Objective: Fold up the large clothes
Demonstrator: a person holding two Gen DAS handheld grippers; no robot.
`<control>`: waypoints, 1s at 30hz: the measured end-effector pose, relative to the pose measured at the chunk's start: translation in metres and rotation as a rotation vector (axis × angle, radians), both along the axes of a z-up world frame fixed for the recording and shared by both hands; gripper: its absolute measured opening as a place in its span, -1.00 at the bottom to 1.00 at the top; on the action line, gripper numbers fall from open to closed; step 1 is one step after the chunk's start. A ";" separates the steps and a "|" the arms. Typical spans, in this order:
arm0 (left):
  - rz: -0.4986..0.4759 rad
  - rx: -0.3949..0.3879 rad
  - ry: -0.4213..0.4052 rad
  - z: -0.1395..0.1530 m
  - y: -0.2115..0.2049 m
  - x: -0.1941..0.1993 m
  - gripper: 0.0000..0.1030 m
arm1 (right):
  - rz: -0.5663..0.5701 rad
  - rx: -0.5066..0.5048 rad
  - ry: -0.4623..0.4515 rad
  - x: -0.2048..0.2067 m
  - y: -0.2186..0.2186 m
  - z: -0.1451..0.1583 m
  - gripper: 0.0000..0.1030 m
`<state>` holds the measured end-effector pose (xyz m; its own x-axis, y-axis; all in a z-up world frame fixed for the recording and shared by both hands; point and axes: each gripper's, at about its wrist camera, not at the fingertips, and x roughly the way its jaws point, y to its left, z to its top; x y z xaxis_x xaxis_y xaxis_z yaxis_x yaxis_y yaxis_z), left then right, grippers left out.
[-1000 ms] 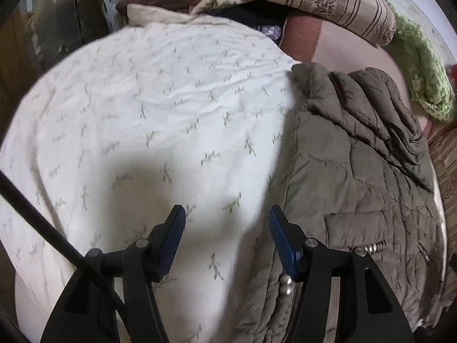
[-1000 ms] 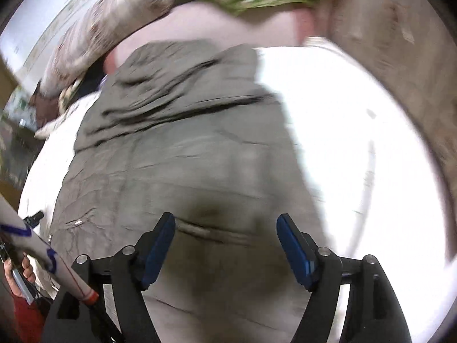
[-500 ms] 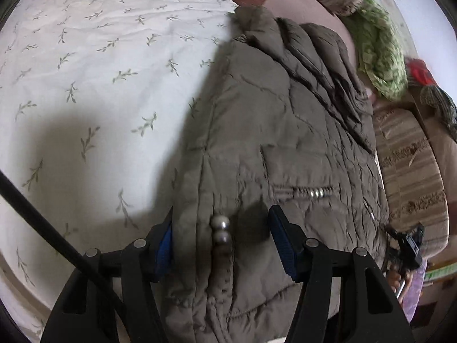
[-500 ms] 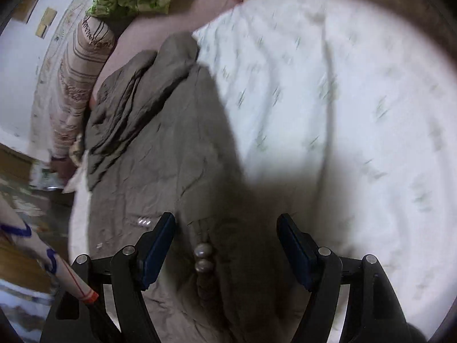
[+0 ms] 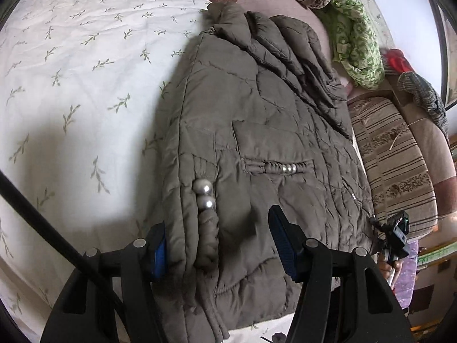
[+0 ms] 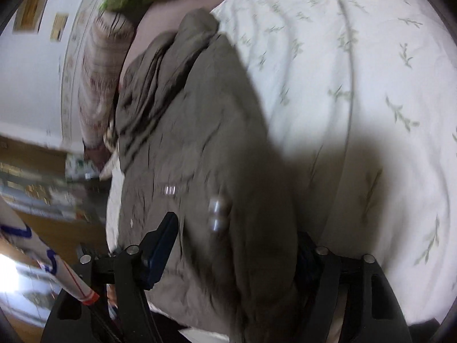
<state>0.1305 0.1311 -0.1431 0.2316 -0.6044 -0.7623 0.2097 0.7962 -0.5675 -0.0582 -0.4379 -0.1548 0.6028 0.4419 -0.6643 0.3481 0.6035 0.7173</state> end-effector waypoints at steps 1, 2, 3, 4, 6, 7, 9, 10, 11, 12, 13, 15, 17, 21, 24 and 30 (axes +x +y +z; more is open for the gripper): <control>0.000 -0.010 0.005 -0.001 0.003 -0.003 0.15 | 0.017 -0.022 0.004 -0.004 0.006 0.003 0.27; 0.001 -0.020 0.010 -0.002 0.003 -0.005 0.15 | 0.021 -0.036 0.005 -0.006 0.009 0.005 0.17; 0.003 -0.038 0.020 -0.004 0.005 -0.007 0.15 | 0.023 -0.047 0.002 -0.011 0.013 0.007 0.09; 0.002 -0.054 0.031 -0.005 0.006 -0.008 0.15 | 0.025 -0.046 -0.008 -0.015 0.016 0.009 0.05; 0.008 -0.095 0.064 -0.011 0.011 -0.011 0.15 | 0.018 -0.047 -0.022 -0.021 0.018 0.011 -0.07; 0.015 -0.098 0.071 -0.014 0.011 -0.011 0.15 | 0.011 -0.050 -0.029 -0.022 0.018 0.013 -0.08; 0.019 -0.070 0.075 -0.017 0.007 -0.011 0.15 | -0.012 -0.053 -0.046 -0.021 0.016 0.014 -0.08; 0.010 -0.052 0.066 -0.017 0.003 -0.013 0.15 | -0.021 -0.047 -0.051 -0.020 0.015 0.012 -0.08; -0.006 -0.024 0.047 -0.015 -0.003 -0.017 0.15 | -0.022 -0.042 -0.046 -0.018 0.016 0.010 -0.07; -0.022 0.001 0.030 -0.013 -0.008 -0.020 0.15 | -0.020 -0.047 -0.038 -0.017 0.018 0.008 -0.07; -0.039 0.019 0.012 -0.011 -0.013 -0.025 0.16 | -0.012 -0.067 -0.028 -0.016 0.022 0.006 -0.07; -0.044 0.052 -0.016 -0.011 -0.018 -0.033 0.16 | 0.008 -0.102 -0.018 -0.019 0.028 0.007 -0.08; -0.041 0.071 -0.034 -0.010 -0.020 -0.037 0.15 | 0.017 -0.101 -0.027 -0.025 0.030 0.010 -0.19; -0.032 0.100 -0.052 -0.009 -0.023 -0.040 0.16 | 0.038 -0.106 -0.029 -0.032 0.034 0.013 -0.31; -0.025 0.150 -0.076 -0.007 -0.029 -0.043 0.19 | 0.047 -0.150 0.019 -0.027 0.041 0.004 -0.30; 0.030 0.232 -0.096 0.015 -0.029 -0.047 -0.60 | 0.027 -0.237 0.024 -0.023 0.052 0.026 -0.59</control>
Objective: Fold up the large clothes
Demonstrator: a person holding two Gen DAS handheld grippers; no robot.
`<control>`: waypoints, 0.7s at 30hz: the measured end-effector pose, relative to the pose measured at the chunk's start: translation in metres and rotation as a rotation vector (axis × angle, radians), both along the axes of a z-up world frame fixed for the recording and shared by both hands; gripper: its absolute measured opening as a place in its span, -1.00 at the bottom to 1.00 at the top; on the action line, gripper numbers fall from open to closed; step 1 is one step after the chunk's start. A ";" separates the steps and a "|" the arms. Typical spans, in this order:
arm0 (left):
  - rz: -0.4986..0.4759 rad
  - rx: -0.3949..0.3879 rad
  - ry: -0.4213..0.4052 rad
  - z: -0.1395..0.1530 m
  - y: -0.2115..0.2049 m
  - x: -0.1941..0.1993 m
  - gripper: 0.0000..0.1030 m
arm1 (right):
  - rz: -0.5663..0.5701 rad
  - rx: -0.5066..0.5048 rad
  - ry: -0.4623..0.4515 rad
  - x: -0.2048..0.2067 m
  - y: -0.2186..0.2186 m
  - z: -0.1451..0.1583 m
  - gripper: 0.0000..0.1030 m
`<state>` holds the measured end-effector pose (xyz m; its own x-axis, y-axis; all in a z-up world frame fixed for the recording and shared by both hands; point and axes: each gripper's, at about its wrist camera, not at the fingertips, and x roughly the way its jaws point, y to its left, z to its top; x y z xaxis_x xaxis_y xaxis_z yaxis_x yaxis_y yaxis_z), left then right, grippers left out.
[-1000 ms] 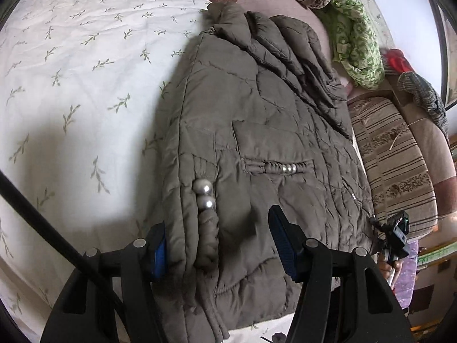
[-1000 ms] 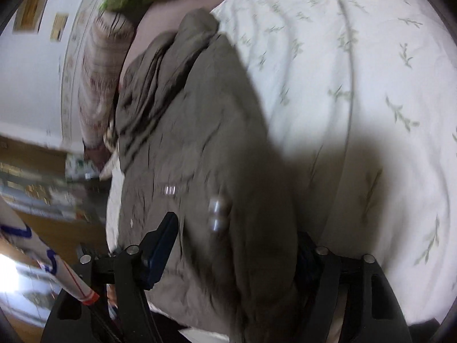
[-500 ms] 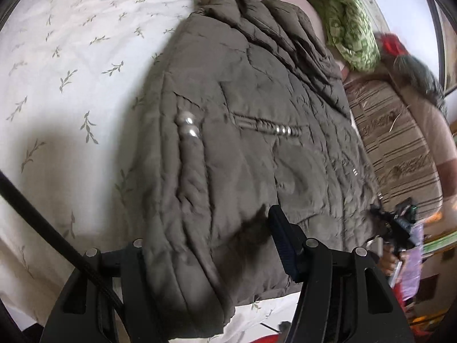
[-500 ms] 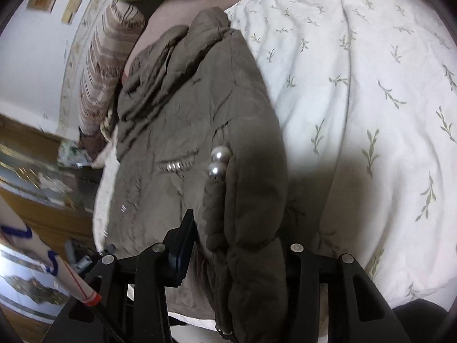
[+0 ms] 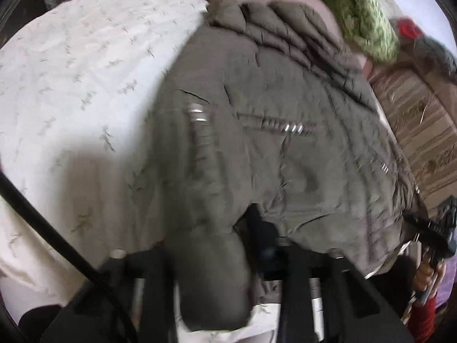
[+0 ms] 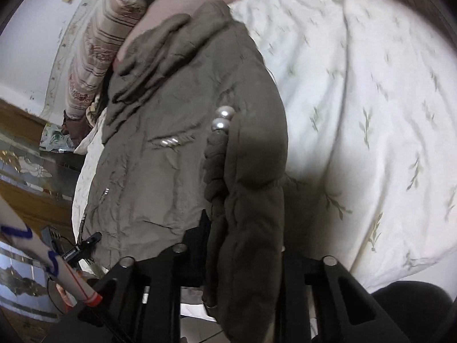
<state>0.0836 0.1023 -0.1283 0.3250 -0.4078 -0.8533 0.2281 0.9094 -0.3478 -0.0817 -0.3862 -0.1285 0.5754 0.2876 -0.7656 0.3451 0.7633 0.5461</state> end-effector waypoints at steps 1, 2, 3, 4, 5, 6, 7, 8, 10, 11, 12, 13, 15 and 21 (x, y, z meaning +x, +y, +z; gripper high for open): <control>0.008 -0.024 -0.010 0.009 0.003 -0.001 -0.64 | 0.012 -0.032 -0.008 0.001 0.004 0.011 -0.60; 0.017 -0.050 -0.028 0.022 0.007 -0.002 -0.65 | 0.024 -0.062 -0.016 0.002 0.008 0.021 -0.62; 0.023 -0.065 -0.041 0.031 0.009 -0.004 -0.67 | 0.033 -0.080 -0.024 0.003 0.010 0.029 -0.64; 0.026 -0.078 -0.055 0.040 0.011 -0.006 -0.68 | 0.040 -0.087 -0.032 0.004 0.012 0.036 -0.64; 0.027 -0.091 -0.068 0.050 0.012 -0.009 -0.68 | 0.046 -0.084 -0.041 0.004 0.013 0.043 -0.65; 0.028 -0.095 -0.073 0.055 0.012 -0.012 -0.68 | 0.049 -0.066 -0.055 0.004 0.014 0.050 -0.65; 0.028 -0.097 -0.076 0.060 0.013 -0.017 -0.68 | 0.049 -0.053 -0.061 0.003 0.013 0.053 -0.65; 0.026 -0.093 -0.077 0.064 0.015 -0.024 -0.68 | 0.047 -0.026 -0.070 -0.001 0.013 0.056 -0.65; 0.023 -0.087 -0.074 0.066 0.015 -0.035 -0.69 | 0.046 0.002 -0.075 -0.009 0.011 0.058 -0.65; 0.022 -0.088 -0.071 0.067 0.019 -0.044 -0.69 | 0.045 0.016 -0.076 -0.019 0.011 0.058 -0.65; 0.024 -0.093 -0.067 0.066 0.022 -0.052 -0.69 | 0.046 0.024 -0.078 -0.028 0.011 0.059 -0.65; 0.027 -0.102 -0.060 0.066 0.029 -0.060 -0.69 | 0.048 0.034 -0.078 -0.037 0.010 0.059 -0.65; 0.038 -0.135 -0.043 0.062 0.043 -0.079 -0.69 | 0.049 0.058 -0.074 -0.056 0.011 0.056 -0.66; 0.084 -0.189 -0.007 0.048 0.067 -0.120 -0.68 | 0.045 0.107 -0.065 -0.102 0.014 0.053 -0.65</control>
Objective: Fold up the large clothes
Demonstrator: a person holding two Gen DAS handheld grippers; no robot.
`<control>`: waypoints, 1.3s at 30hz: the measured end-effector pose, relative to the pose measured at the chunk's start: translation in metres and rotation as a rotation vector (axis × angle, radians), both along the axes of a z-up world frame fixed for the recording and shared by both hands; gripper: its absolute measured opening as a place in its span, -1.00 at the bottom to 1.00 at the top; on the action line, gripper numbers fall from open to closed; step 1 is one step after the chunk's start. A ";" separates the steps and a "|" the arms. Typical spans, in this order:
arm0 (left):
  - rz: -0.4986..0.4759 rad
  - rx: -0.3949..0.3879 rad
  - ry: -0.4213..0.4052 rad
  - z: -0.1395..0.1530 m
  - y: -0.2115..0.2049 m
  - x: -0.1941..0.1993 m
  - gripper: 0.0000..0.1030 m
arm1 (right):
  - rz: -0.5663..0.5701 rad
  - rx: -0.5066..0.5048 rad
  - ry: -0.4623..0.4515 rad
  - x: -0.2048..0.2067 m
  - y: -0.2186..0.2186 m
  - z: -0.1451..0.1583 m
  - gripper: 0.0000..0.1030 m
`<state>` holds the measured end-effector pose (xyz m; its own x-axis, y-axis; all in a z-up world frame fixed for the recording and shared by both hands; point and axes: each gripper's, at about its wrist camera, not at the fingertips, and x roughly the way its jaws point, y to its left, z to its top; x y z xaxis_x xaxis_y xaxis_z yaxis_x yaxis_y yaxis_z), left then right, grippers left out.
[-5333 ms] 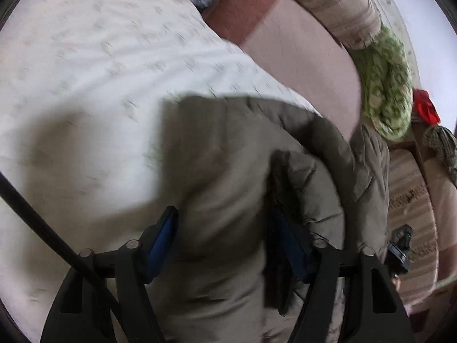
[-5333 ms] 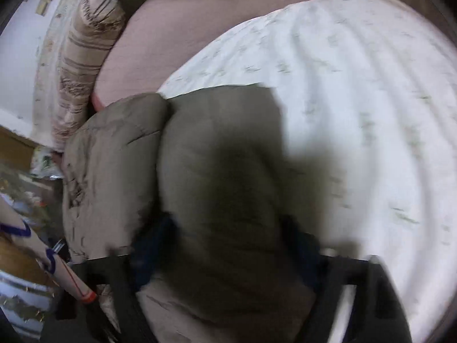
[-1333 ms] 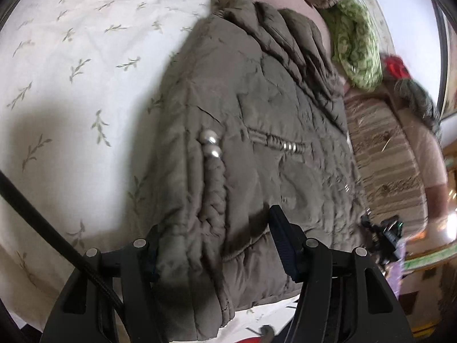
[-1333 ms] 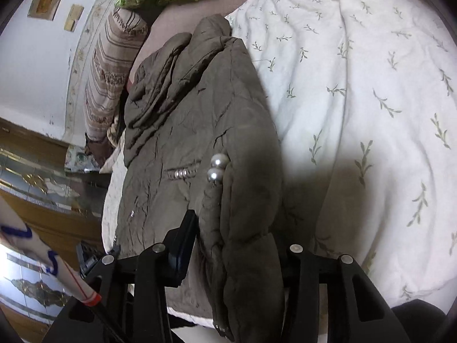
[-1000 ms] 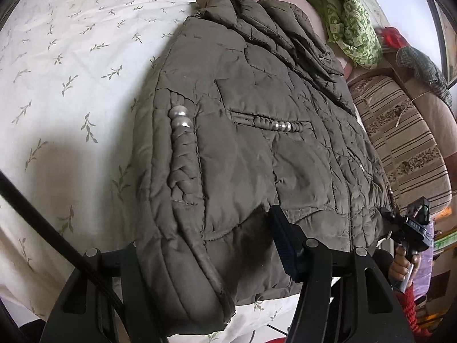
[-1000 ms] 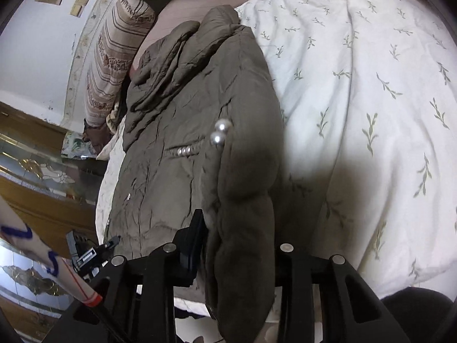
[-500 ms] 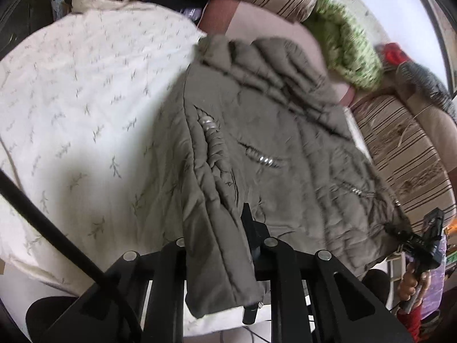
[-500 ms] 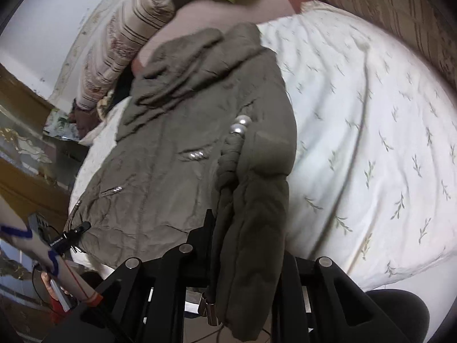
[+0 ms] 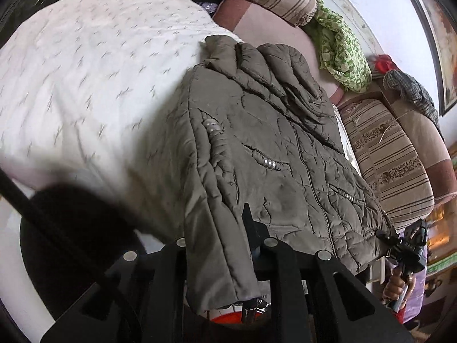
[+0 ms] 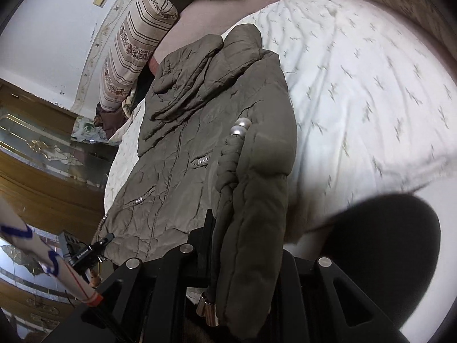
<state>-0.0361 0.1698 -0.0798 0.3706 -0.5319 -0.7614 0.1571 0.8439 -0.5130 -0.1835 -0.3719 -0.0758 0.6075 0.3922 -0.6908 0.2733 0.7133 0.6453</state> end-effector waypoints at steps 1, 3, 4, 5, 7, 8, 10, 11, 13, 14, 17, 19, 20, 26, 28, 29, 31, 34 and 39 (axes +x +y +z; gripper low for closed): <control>0.009 0.001 0.001 0.000 0.000 -0.002 -0.68 | -0.003 -0.001 0.000 -0.001 0.002 0.001 -0.65; 0.029 -0.007 -0.009 0.006 -0.002 0.003 -0.68 | -0.010 0.004 -0.005 0.003 0.003 0.006 -0.65; 0.039 -0.013 -0.023 0.012 -0.001 0.006 -0.68 | -0.011 0.006 -0.015 0.009 0.003 0.011 -0.65; 0.048 -0.022 -0.038 0.019 -0.001 0.010 -0.68 | -0.008 0.003 -0.027 0.013 0.002 0.017 -0.65; 0.067 -0.057 -0.059 0.035 -0.001 0.022 -0.68 | -0.005 0.001 -0.050 0.023 0.001 0.028 -0.65; 0.073 -0.082 -0.067 0.043 -0.001 0.029 -0.68 | -0.003 0.002 -0.067 0.028 0.000 0.036 -0.65; 0.080 -0.104 -0.081 0.055 -0.002 0.044 -0.68 | -0.001 -0.001 -0.105 0.042 -0.004 0.054 -0.65; 0.086 -0.099 -0.096 0.063 -0.006 0.054 -0.68 | 0.001 -0.004 -0.122 0.049 -0.007 0.062 -0.65; 0.088 -0.074 -0.131 0.080 -0.016 0.074 -0.68 | 0.001 -0.014 -0.151 0.067 -0.008 0.077 -0.65; 0.088 -0.059 -0.149 0.091 -0.024 0.089 -0.68 | 0.000 -0.018 -0.160 0.075 -0.009 0.083 -0.65; 0.095 -0.019 -0.186 0.118 -0.048 0.131 -0.68 | -0.023 -0.039 -0.199 0.116 -0.015 0.106 -0.65; 0.097 0.013 -0.212 0.132 -0.064 0.162 -0.67 | -0.045 -0.055 -0.213 0.143 -0.020 0.117 -0.65; 0.102 0.028 -0.220 0.135 -0.072 0.176 -0.67 | -0.051 -0.062 -0.215 0.153 -0.022 0.122 -0.65; 0.161 0.160 -0.212 0.122 -0.125 0.282 -0.66 | -0.121 -0.118 -0.174 0.248 -0.054 0.125 -0.65; 0.172 0.200 -0.184 0.105 -0.141 0.313 -0.63 | -0.140 -0.131 -0.124 0.286 -0.064 0.112 -0.64; 0.173 0.218 -0.164 0.093 -0.148 0.329 -0.62 | -0.146 -0.135 -0.101 0.302 -0.068 0.103 -0.64; 0.177 0.246 -0.120 0.070 -0.157 0.354 -0.61 | -0.158 -0.140 -0.052 0.332 -0.077 0.083 -0.63; 0.181 0.272 -0.040 0.027 -0.168 0.391 -0.61 | -0.175 -0.129 0.014 0.368 -0.085 0.048 -0.62; 0.190 0.204 0.022 0.001 -0.161 0.409 -0.55 | -0.203 -0.084 0.029 0.395 -0.093 0.010 -0.52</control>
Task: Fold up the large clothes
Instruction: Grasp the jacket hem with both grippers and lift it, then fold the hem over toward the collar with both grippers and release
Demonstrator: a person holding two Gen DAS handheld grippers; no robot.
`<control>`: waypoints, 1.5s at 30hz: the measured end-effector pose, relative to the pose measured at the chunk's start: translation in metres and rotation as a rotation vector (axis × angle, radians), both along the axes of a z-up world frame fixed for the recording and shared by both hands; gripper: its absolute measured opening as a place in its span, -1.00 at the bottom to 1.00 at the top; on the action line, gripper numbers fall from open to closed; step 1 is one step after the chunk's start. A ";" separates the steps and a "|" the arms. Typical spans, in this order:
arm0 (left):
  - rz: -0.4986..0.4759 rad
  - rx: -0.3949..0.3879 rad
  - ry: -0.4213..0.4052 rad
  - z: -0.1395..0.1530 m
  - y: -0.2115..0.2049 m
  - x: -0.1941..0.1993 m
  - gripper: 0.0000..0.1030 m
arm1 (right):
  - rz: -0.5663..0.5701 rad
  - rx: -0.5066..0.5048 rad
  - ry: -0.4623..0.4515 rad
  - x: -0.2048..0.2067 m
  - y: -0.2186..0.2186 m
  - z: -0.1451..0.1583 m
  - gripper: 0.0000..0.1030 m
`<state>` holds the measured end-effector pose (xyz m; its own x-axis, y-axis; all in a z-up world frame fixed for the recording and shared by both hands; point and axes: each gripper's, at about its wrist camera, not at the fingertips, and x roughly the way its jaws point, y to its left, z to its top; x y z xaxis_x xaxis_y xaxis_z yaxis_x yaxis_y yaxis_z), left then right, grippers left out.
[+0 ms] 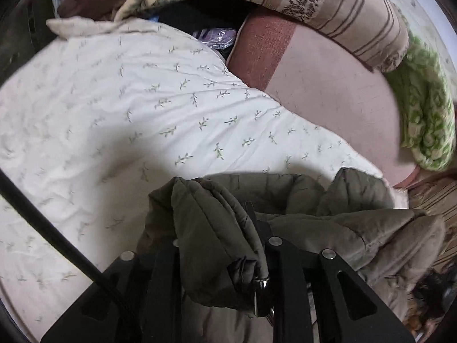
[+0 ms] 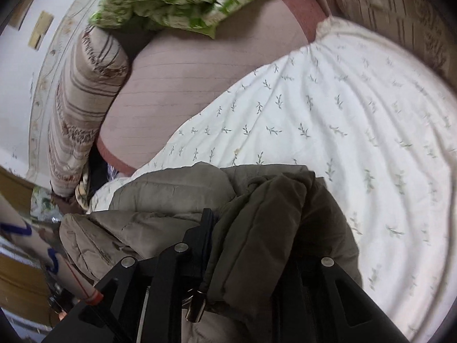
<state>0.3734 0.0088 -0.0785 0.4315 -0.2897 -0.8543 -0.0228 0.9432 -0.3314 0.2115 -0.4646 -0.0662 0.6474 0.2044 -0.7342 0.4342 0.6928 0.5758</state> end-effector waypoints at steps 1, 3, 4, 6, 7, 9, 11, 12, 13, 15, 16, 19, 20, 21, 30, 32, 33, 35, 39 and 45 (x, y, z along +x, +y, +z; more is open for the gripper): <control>-0.002 -0.034 -0.006 0.005 0.005 -0.001 -0.49 | 0.001 0.010 -0.009 0.001 -0.001 -0.001 -0.49; -0.008 -0.105 -0.032 0.018 0.015 -0.007 -0.34 | 0.015 0.019 -0.037 -0.001 -0.001 0.004 -0.27; -0.012 -0.139 -0.045 0.024 0.018 -0.011 -0.20 | 0.024 0.026 -0.066 -0.005 -0.002 0.010 -0.18; -0.013 -0.223 -0.086 0.042 0.028 -0.021 0.04 | 0.016 0.023 -0.112 -0.013 -0.003 0.023 0.27; -0.015 -0.257 -0.118 0.053 0.033 -0.027 0.20 | 0.007 0.012 -0.141 -0.019 -0.004 0.032 0.43; -0.018 -0.271 -0.176 0.075 0.038 -0.038 0.32 | -0.019 -0.023 -0.191 -0.027 -0.002 0.050 0.78; -0.021 -0.238 -0.218 0.098 0.036 -0.048 0.33 | -0.040 -0.088 -0.221 -0.037 0.001 0.068 0.78; -0.023 -0.216 -0.226 0.104 0.034 -0.050 0.35 | -0.041 -0.126 -0.229 -0.041 0.005 0.078 0.78; -0.026 -0.179 -0.233 0.111 0.029 -0.052 0.36 | -0.039 -0.171 -0.230 -0.043 0.012 0.088 0.77; -0.046 -0.084 -0.242 0.118 0.012 -0.056 0.36 | -0.007 -0.235 -0.222 -0.044 0.029 0.099 0.64; -0.063 -0.033 -0.240 0.117 0.000 -0.058 0.37 | 0.035 -0.257 -0.220 -0.041 0.044 0.102 0.58; -0.107 0.004 -0.212 0.103 -0.026 -0.055 0.36 | 0.175 -0.305 -0.207 -0.027 0.091 0.097 0.39; -0.126 0.000 -0.192 0.093 -0.036 -0.052 0.36 | 0.223 -0.324 -0.200 -0.019 0.109 0.093 0.37; -0.140 -0.003 -0.173 0.082 -0.044 -0.049 0.36 | 0.263 -0.338 -0.191 -0.009 0.125 0.086 0.37; -0.143 0.147 -0.095 -0.006 -0.086 0.001 0.40 | 0.273 -0.485 -0.017 0.074 0.146 -0.009 0.39; -0.145 0.140 -0.110 -0.011 -0.090 0.007 0.44 | 0.258 -0.471 -0.020 0.080 0.137 -0.023 0.42; -0.149 0.153 -0.124 -0.014 -0.094 0.009 0.47 | 0.248 -0.457 -0.028 0.083 0.132 -0.030 0.43; -0.150 0.187 -0.149 -0.020 -0.101 0.013 0.49 | 0.234 -0.454 -0.046 0.089 0.127 -0.040 0.45; -0.140 0.199 -0.141 -0.026 -0.106 0.024 0.51 | 0.227 -0.470 -0.049 0.100 0.128 -0.043 0.48; -0.151 0.210 -0.105 -0.006 -0.099 0.017 0.51 | 0.241 -0.478 -0.005 0.106 0.128 -0.037 0.49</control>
